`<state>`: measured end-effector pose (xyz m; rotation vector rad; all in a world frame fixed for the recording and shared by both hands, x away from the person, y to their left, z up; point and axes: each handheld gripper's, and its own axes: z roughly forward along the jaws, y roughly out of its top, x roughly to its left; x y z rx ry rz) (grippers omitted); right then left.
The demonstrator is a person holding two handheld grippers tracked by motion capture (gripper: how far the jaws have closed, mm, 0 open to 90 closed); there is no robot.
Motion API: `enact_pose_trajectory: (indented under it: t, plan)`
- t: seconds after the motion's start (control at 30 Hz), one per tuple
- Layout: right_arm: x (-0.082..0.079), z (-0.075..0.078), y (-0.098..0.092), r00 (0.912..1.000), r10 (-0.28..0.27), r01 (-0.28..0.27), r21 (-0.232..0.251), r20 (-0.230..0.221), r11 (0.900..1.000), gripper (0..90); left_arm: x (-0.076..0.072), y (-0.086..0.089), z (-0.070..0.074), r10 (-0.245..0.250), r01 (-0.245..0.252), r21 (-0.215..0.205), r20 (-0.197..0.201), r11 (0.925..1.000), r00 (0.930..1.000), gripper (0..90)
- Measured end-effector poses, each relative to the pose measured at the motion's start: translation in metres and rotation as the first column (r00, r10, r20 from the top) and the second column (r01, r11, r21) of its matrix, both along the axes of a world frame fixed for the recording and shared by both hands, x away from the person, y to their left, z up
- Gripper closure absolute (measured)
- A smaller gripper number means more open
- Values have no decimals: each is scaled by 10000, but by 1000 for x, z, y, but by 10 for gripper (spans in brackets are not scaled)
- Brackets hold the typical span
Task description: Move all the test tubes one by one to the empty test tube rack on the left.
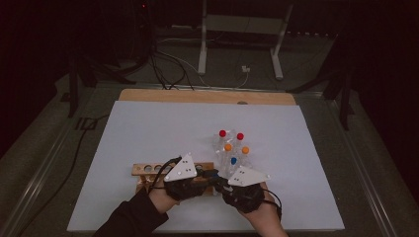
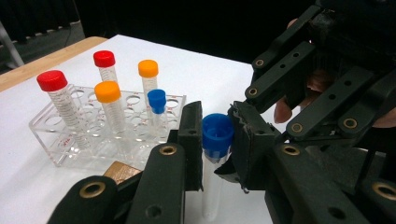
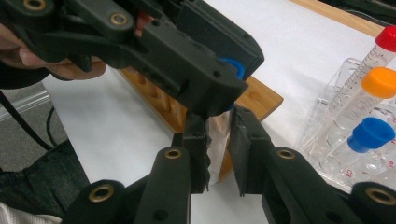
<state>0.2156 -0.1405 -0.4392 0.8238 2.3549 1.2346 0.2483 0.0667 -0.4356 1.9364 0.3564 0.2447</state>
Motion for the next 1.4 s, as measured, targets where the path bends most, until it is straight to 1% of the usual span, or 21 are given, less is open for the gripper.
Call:
enact_pose_trajectory:
  t: [0.27, 0.3, 0.33, 0.4, 0.43, 0.57, 0.63, 0.67, 0.8, 0.87, 0.9, 0.93, 1.0, 1.03, 1.07, 1.1, 1.17, 1.23, 1.27, 1.33, 1.4]
  plan:
    - [0, 1, 0, 10000, -70, 69, 67, 27, 10000, 752, 2, 1, 3, -50, 50, 23, 89, 10000, 9999, 776]
    - [0, 2, -1, 9999, -57, 55, 119, 153, 9999, 677, 3, 1, 4, -19, 18, 27, 145, 10000, 9999, 777]
    - [0, 3, -2, 9997, -129, 126, 163, 204, 9998, 647, 4, 1, 5, 13, -14, 34, 175, 10000, 9998, 777]
    - [-1, 4, -3, 9996, -181, 176, 210, 228, 9996, 633, 5, 3, 8, 120, -121, 58, 296, 9999, 9995, 777]
    - [0, 6, -5, 9992, -258, 246, 394, 302, 9989, 566, 6, 5, 10, 196, -198, 59, 347, 9998, 9992, 777]
    - [0, 8, -10, 9988, -370, 344, 776, 319, 9964, 458, 8, 12, 18, 514, -508, -129, 537, 9986, 9972, 778]
    - [0, 10, -11, 9982, -460, 421, 928, 397, 9948, 389, 10, 17, 22, 775, -759, -283, 642, 9967, 9949, 778]
    - [0, 10, -12, 9976, -512, 463, 997, 476, 9939, 353, 10, 17, 22, 775, -759, -283, 642, 9967, 9949, 777]
    - [0, 12, -13, 9955, -744, 669, 1200, 595, 9905, 216, 13, 24, 27, 1167, -1142, -341, 857, 9929, 9895, 778]
    - [1, 12, -13, 9942, -871, 786, 1259, 628, 9889, 146, 13, 26, 29, 1237, -1207, -391, 869, 9919, 9885, 777]
    - [1, 13, -14, 9941, -878, 790, 1295, 637, 9884, 118, 14, 28, 31, 1339, -1303, -439, 913, 9905, 9868, 778]
    - [1, 13, -15, 9939, -894, 801, 1345, 646, 9877, 94, 14, 30, 33, 1573, -1541, -387, 1046, 9873, 9820, 778]
    - [1, 13, -16, 9938, -914, 819, 1402, 630, 9867, 64, 14, 31, 34, 1624, -1584, -437, 1131, 9864, 9802, 778]
    - [1, 14, -17, 9943, -891, 792, 1530, 589, 9850, 18, 14, 32, 35, 1642, -1595, -499, 1115, 9859, 9801, 778]
    - [1, 14, -18, 9937, -940, 834, 1560, 617, 9842, 17, 15, 33, 36, 1787, -1745, -432, 1280, 9837, 9755, 778]
    - [1, 15, -18, 9933, -974, 867, 1548, 628, 9841, 0, 15, 33, 36, 1832, -1796, -387, 1338, 9830, 9739, 778]
    - [1, 15, -19, 9935, -925, 811, 1587, 660, 9840, 0, 16, 34, 35, 1850, -1807, -446, 1286, 9825, 9743, 777]
    - [1, 16, -21, 9936, -843, 697, 1794, 749, 9813, 0, 18, 35, 34, 1982, -1952, -353, 1335, 9801, 9710, 777]
    - [1, 16, -21, 9936, -843, 697, 1794, 749, 9813, 0, 20, 35, 32, 1981, -1952, -347, 1260, 9801, 9721, 777]
    - [1, 17, -22, 9936, -855, 709, 1799, 744, 9811, 0, 22, 35, 29, 2066, -2061, -175, 1317, 9784, 9695, 778]
    - [1, 16, -22, 9934, -874, 730, 1773, 747, 9815, 0, 25, 35, 24, 2094, -2096, -103, 1170, 9777, 9708, 777]
